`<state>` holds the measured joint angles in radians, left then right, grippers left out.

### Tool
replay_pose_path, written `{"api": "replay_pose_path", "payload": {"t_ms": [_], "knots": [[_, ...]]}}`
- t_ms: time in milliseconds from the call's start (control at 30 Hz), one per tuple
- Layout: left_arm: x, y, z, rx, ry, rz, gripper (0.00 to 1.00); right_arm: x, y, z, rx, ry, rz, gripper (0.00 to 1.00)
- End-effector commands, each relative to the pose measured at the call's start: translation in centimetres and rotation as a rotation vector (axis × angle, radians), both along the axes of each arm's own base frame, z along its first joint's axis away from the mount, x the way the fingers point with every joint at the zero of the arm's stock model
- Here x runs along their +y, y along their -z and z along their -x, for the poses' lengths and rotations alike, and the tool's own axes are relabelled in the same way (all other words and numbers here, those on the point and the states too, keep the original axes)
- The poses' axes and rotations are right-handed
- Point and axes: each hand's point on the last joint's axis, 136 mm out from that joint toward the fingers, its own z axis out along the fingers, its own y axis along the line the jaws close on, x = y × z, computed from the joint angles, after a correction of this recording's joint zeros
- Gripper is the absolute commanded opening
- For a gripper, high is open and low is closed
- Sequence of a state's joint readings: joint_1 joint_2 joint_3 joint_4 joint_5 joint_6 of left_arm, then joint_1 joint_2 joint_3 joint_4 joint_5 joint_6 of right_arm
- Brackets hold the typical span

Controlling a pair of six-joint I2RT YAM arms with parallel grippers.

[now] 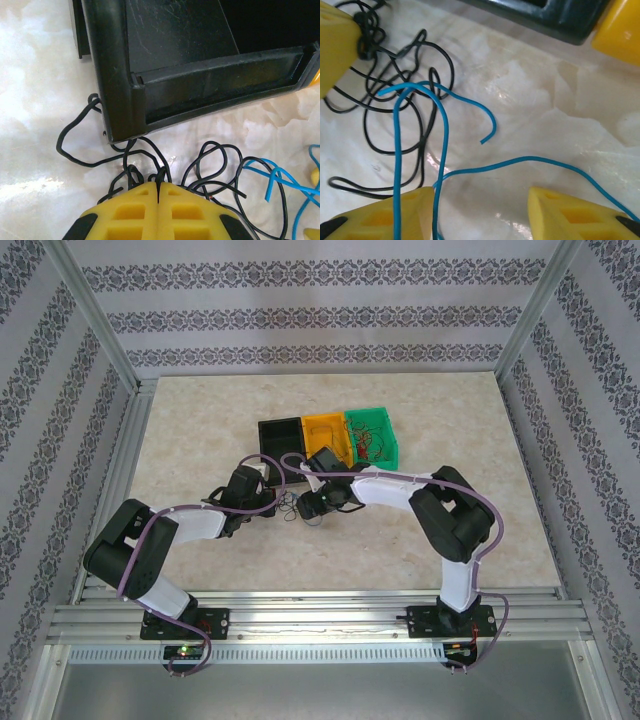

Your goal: Untangle the cables

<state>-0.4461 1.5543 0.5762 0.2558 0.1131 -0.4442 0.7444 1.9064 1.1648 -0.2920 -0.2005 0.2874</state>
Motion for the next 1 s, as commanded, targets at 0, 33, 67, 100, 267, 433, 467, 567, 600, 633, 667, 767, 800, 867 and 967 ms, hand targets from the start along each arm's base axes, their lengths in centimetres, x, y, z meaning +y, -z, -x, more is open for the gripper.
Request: {"api": "replay_pose_path", "payload": {"t_ms": [0,33,67,100,267,433,467,567,600,633,667,767,800,867,967], "knots": [[-1.1,-0.4,-0.3,-0.021,0.042,0.001,0.0,-0.1,0.8,-0.5,-0.033,-0.013,0.068,0.43],[-1.1,-0.4,-0.3,-0.02,0.043,0.001,0.0,-0.2,1.0,-0.7,-0.04,-0.005,0.075,0.33],[-1.1,-0.4,-0.3,-0.021,0.043,0.0,0.0,-0.4,1.0,-0.8,-0.047,0.007,0.081,0.23],[-1.0,-0.4,-0.2,-0.021,0.04,-0.002,0.0,-0.8,0.9,-1.0,-0.062,0.024,0.088,0.11],[-0.5,-0.3,-0.2,-0.025,0.013,-0.02,0.0,-3.9,-2.0,-2.9,-0.168,0.158,0.091,0.0],[1.8,0.7,-0.3,-0.006,-0.106,-0.089,0.0,-12.5,-6.3,-5.8,-0.305,0.49,0.187,0.0],[2.4,0.8,-0.3,-0.003,-0.136,-0.104,0.0,-14.2,-6.9,-6.1,-0.315,0.56,0.192,0.0],[4.1,1.5,-0.1,0.017,-0.228,-0.154,0.0,-19.9,-8.2,-6.2,-0.337,0.783,0.185,0.0],[4.8,1.6,0.1,0.025,-0.26,-0.175,0.0,-21.8,-8.6,-6.1,-0.345,0.852,0.186,0.0],[5.4,1.8,0.3,0.034,-0.291,-0.195,0.0,-23.6,-9.0,-5.8,-0.354,0.918,0.186,0.0],[6.0,1.9,0.4,0.042,-0.314,-0.215,0.0,-25.1,-9.3,-5.6,-0.361,0.97,0.184,0.0],[7.2,2.2,0.9,0.059,-0.367,-0.258,0.0,-29.2,-10.2,-4.6,-0.378,1.121,0.165,0.0],[7.7,2.2,1.1,0.065,-0.384,-0.273,0.0,-30.2,-10.4,-4.3,-0.379,1.159,0.147,0.0],[7.8,2.3,1.2,0.068,-0.385,-0.278,0.0,-31.2,-11.0,-4.2,-0.379,1.192,0.095,0.0],[6.2,2.3,0.8,0.049,-0.305,-0.226,0.0,-29.7,-12.2,-5.0,-0.392,1.116,0.009,0.0]]}}
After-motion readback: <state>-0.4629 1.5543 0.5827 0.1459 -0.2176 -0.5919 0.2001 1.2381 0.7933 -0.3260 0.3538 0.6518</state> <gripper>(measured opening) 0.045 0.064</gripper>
